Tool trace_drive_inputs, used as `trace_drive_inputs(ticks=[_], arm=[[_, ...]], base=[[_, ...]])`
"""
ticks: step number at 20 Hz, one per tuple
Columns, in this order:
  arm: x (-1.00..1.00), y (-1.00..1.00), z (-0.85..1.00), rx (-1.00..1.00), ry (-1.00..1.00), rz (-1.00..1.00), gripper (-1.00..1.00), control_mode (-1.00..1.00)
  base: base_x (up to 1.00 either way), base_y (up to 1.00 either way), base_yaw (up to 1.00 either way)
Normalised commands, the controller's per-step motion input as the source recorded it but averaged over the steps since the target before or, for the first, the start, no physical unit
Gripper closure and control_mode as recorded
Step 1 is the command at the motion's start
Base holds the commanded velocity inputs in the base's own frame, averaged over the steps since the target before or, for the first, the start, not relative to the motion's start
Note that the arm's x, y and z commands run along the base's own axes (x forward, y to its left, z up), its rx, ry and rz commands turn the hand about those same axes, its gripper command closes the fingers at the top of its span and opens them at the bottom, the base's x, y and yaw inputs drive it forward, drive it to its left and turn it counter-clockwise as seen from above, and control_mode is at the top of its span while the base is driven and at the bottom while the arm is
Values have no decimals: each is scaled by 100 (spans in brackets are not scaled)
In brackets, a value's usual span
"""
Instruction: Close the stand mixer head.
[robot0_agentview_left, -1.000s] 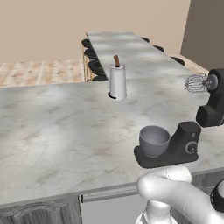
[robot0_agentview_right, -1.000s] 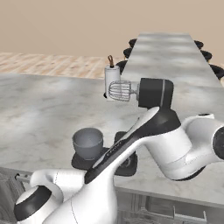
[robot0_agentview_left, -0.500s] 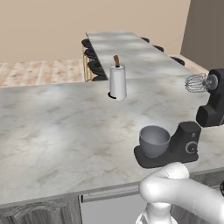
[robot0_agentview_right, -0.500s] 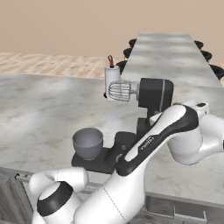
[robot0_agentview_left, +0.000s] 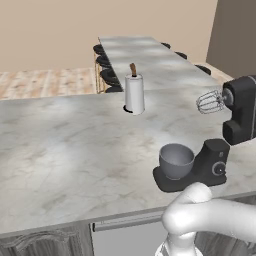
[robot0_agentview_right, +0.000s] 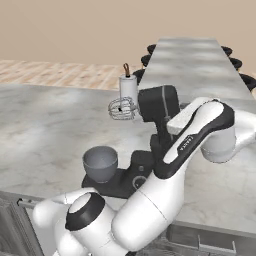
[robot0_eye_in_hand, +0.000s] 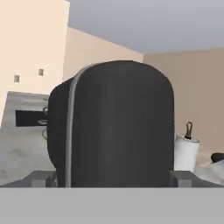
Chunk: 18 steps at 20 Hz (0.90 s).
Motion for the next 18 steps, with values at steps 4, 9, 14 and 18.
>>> trace_drive_inputs(ticks=[4,9,14,18], arm=[[18,100,-46,-2,10,68,-100,-100],[0,100,-45,-24,1,45,-100,-100],[-14,100,-17,-42,0,19,-100,-100],[-75,100,20,-50,-4,8,-100,-100]], base=[[0,0,0],[0,0,0],[0,0,0],[0,0,0]])
